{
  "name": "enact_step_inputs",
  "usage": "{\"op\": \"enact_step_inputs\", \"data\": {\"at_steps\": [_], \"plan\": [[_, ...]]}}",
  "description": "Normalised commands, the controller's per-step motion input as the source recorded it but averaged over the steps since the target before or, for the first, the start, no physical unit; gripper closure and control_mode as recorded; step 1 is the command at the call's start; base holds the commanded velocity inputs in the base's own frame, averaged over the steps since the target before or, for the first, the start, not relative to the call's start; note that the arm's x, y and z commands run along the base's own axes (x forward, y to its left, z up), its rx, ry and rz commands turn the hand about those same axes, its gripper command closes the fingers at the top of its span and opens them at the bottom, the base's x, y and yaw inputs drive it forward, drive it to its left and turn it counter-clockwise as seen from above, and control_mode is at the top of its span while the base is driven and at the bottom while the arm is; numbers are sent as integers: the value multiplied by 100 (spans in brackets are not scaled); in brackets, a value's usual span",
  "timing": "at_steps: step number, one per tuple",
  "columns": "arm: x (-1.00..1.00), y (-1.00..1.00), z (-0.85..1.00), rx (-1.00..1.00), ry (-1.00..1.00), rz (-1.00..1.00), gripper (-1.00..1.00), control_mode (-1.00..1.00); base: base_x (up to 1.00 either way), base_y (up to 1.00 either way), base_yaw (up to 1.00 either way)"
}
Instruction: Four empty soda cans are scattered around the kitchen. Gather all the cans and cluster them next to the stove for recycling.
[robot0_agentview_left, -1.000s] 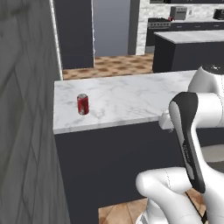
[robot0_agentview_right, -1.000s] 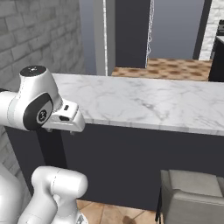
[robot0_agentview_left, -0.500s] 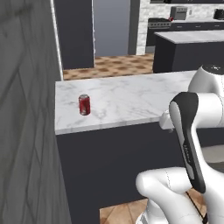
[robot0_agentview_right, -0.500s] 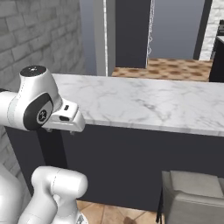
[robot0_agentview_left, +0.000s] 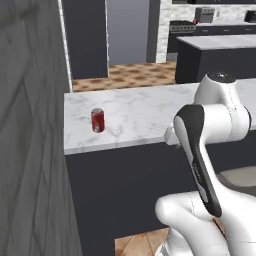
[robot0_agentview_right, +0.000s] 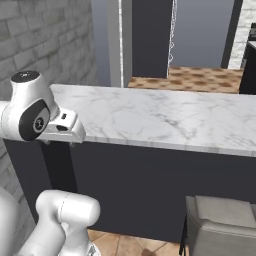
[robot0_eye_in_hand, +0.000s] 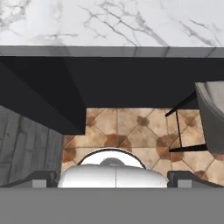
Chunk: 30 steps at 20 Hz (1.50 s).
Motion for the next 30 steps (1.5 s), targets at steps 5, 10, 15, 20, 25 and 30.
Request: {"op": "enact_step_inputs", "data": {"at_steps": [5,10,15,20,25,30], "plan": [[30,46,16,0,0,16,-100,-100,0,0,0],[25,32,23,0,0,24,-100,-100,0,0,0],[17,35,23,0,0,25,-100,-100,0,0,0],[26,50,15,-2,0,16,-100,-100,0,0,0],[42,47,13,-2,0,12,-100,-100,0,0,0],[41,20,8,0,0,1,-100,-100,0,0,0]]}}
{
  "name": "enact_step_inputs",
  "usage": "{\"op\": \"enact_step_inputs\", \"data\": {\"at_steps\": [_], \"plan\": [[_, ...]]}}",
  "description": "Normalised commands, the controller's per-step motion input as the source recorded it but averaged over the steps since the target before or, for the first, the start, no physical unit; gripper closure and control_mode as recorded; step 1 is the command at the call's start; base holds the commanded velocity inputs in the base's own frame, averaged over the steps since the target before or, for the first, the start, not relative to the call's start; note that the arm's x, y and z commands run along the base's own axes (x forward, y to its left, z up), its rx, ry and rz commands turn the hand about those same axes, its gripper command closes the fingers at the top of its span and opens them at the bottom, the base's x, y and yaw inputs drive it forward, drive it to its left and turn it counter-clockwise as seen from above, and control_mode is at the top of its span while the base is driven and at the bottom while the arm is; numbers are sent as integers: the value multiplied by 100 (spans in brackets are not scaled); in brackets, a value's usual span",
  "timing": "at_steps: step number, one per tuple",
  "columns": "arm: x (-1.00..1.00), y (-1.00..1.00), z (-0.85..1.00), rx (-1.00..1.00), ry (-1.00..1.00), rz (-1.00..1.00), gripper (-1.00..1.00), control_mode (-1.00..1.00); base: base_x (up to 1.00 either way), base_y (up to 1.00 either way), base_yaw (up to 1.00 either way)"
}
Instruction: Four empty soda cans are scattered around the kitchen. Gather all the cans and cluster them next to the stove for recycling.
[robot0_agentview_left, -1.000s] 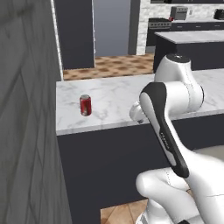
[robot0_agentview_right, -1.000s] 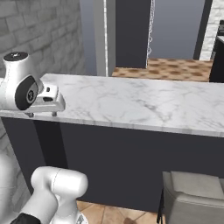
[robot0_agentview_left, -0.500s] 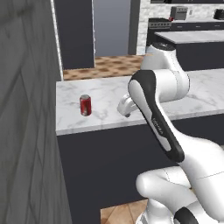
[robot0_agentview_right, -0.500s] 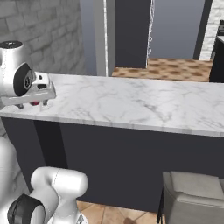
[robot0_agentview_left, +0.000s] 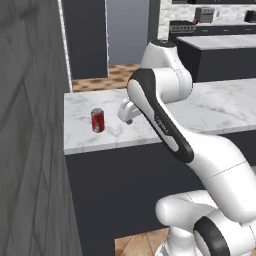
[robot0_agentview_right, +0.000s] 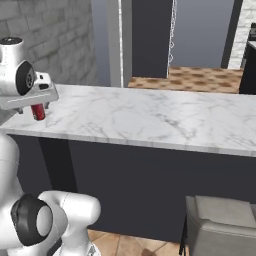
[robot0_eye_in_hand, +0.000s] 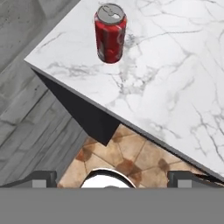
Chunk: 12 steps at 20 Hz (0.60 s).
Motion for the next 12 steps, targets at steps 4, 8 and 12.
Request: {"op": "enact_step_inputs", "data": {"at_steps": [4,8,12], "plan": [[35,19,0,0,0,0,-100,-100,0,0,0],[28,17,0,0,0,0,-100,-100,0,0,0],[17,16,0,0,0,0,-100,-100,0,0,0]]}}
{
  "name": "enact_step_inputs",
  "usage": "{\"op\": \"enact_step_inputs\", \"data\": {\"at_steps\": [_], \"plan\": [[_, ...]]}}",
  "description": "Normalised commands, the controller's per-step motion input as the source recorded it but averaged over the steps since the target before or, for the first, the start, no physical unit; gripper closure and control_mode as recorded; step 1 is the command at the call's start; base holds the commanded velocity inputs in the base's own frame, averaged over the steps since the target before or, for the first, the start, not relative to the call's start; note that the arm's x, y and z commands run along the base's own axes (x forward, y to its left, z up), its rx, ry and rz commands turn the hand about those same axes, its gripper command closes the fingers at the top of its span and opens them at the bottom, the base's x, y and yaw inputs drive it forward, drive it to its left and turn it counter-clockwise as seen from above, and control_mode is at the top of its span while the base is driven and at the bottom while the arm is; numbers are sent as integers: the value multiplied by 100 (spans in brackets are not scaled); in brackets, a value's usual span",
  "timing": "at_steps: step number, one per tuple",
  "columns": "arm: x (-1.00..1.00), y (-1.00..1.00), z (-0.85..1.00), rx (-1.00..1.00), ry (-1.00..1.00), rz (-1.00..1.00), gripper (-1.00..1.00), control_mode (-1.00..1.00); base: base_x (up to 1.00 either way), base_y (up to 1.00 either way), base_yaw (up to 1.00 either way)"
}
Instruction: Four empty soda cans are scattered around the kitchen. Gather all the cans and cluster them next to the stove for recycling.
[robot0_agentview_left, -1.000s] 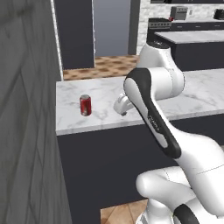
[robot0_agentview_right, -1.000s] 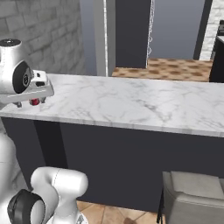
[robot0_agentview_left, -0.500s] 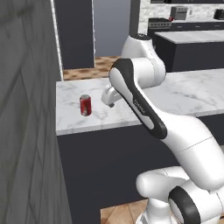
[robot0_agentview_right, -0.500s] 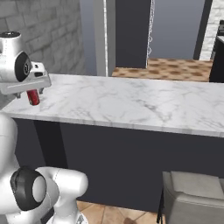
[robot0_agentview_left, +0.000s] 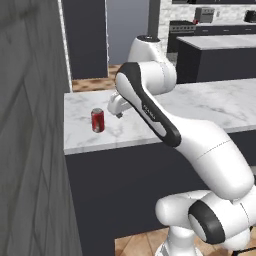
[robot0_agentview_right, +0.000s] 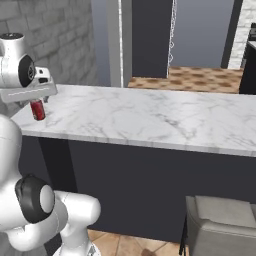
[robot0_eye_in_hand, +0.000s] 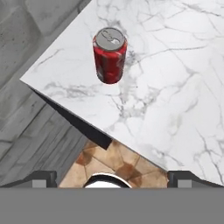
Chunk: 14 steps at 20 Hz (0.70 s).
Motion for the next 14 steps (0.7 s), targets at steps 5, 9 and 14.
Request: {"op": "enact_step_inputs", "data": {"at_steps": [5,9,14], "plan": [[19,27,-3,-1,0,0,-100,-100,0,0,0],[24,24,-6,0,0,0,-100,-100,0,0,0],[27,7,-2,0,0,2,-100,-100,0,0,0]]}}
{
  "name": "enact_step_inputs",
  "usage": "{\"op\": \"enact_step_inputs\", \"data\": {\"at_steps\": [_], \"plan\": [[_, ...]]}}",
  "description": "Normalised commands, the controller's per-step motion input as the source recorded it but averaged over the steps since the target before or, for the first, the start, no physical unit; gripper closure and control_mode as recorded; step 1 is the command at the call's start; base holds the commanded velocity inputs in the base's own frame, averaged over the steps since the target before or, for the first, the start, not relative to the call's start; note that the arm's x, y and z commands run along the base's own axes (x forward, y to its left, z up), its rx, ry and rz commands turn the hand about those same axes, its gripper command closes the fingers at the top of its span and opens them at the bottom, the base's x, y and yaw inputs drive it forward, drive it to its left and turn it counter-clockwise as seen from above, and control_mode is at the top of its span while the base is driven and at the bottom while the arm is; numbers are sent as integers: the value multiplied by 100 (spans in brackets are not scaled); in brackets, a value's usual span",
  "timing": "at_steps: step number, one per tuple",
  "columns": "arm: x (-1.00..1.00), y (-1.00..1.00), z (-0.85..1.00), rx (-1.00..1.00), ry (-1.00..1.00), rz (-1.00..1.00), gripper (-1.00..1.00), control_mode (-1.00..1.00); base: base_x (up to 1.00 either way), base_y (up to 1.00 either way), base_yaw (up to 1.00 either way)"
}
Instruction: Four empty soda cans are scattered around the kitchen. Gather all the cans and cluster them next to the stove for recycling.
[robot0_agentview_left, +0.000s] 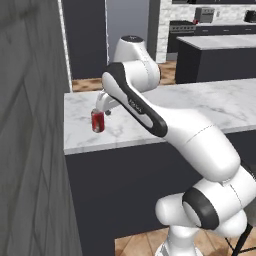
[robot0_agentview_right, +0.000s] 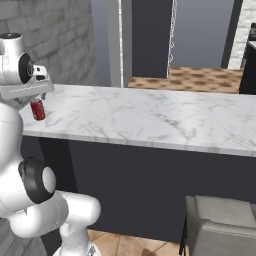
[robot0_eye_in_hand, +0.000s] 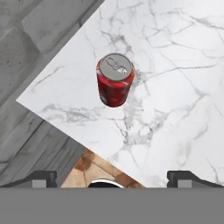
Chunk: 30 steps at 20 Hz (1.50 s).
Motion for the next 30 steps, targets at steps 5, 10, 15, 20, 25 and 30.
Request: {"op": "enact_step_inputs", "data": {"at_steps": [5,10,15,20,25,30], "plan": [[16,0,-6,0,0,9,-100,-100,0,0,0],[2,2,-7,0,2,10,-100,-100,0,0,0],[0,2,-4,0,1,12,-100,-100,0,0,0],[2,11,-6,-1,1,13,-100,-100,0,0,0],[23,20,-4,-4,0,9,-100,-100,0,0,0],[35,17,0,-3,0,5,-100,-100,0,0,0]]}}
